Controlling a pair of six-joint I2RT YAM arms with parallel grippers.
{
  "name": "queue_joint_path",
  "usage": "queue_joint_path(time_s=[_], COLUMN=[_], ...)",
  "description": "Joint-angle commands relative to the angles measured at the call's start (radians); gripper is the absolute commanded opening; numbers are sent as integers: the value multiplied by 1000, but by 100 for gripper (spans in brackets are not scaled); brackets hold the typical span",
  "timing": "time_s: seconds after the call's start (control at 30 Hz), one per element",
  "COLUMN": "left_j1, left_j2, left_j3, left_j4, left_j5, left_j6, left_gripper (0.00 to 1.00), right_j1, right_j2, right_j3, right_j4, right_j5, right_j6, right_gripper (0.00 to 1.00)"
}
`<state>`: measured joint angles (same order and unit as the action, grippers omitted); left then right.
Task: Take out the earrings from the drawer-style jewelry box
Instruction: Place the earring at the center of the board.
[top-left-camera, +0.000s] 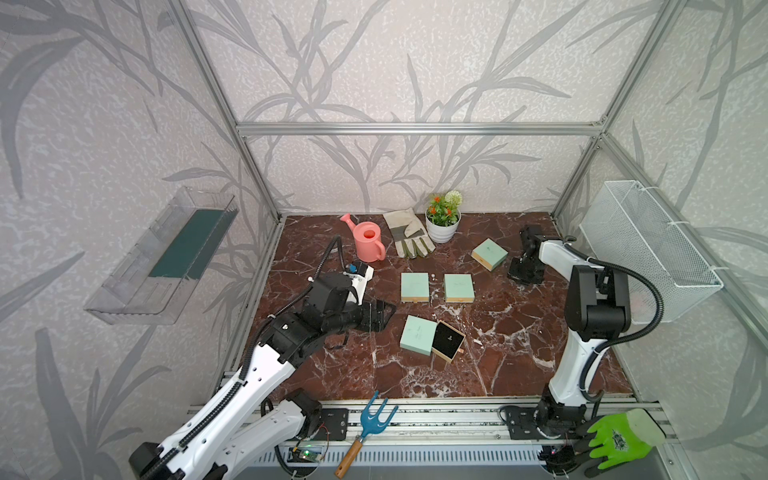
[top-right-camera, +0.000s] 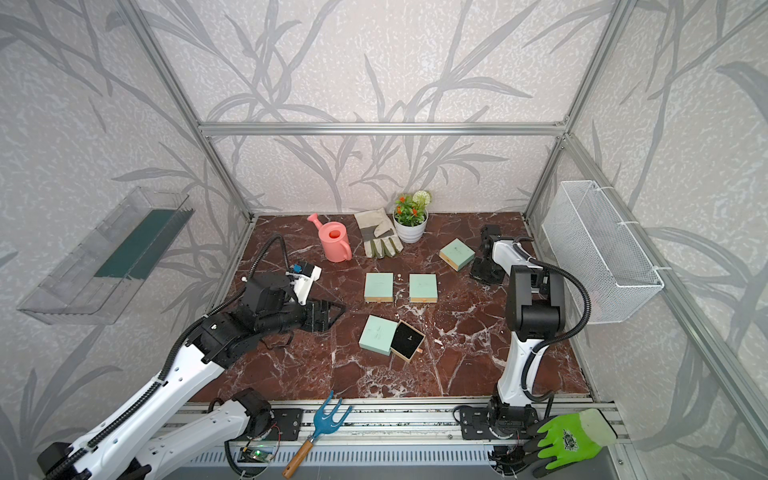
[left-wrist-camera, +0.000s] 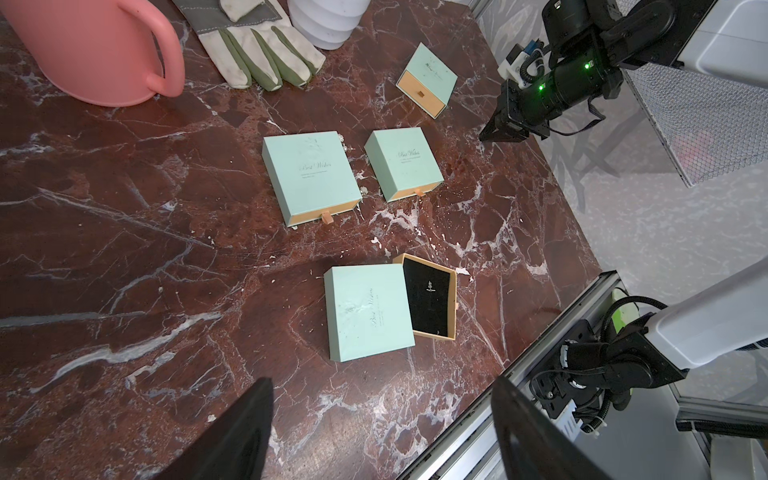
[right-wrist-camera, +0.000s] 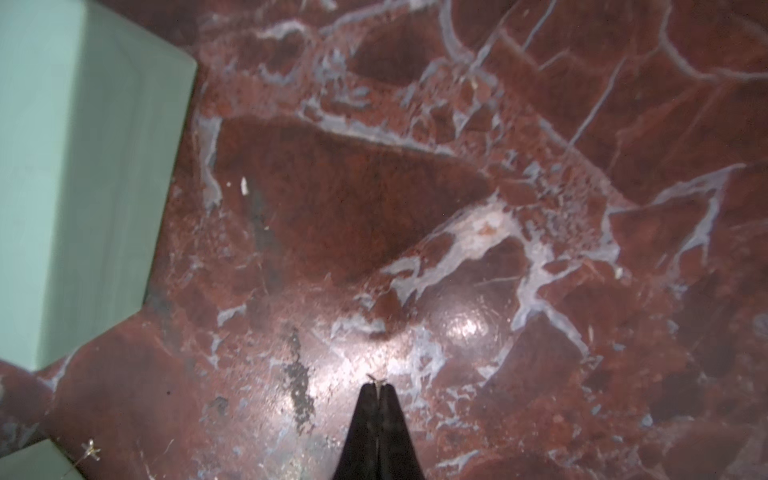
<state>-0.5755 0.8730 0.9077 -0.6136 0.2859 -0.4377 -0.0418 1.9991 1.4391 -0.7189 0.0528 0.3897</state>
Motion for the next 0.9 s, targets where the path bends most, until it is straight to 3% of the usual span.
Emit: queue_joint_path(time_s=[0.0,0.87], left_j1=[8,37], left_j2=[0,9], left_j3=[-9,-14], left_j4=[-5,4], left_j5=[-5,21], left_j6=[22,15], left_gripper=[82,81], right_j1=[-1,-1], right_j2=[24,61], right_j3=[32,44], right_j4=[-20,36], right_j5=[-18,-119], right_j6=[-14,-34], right_gripper=[0,2])
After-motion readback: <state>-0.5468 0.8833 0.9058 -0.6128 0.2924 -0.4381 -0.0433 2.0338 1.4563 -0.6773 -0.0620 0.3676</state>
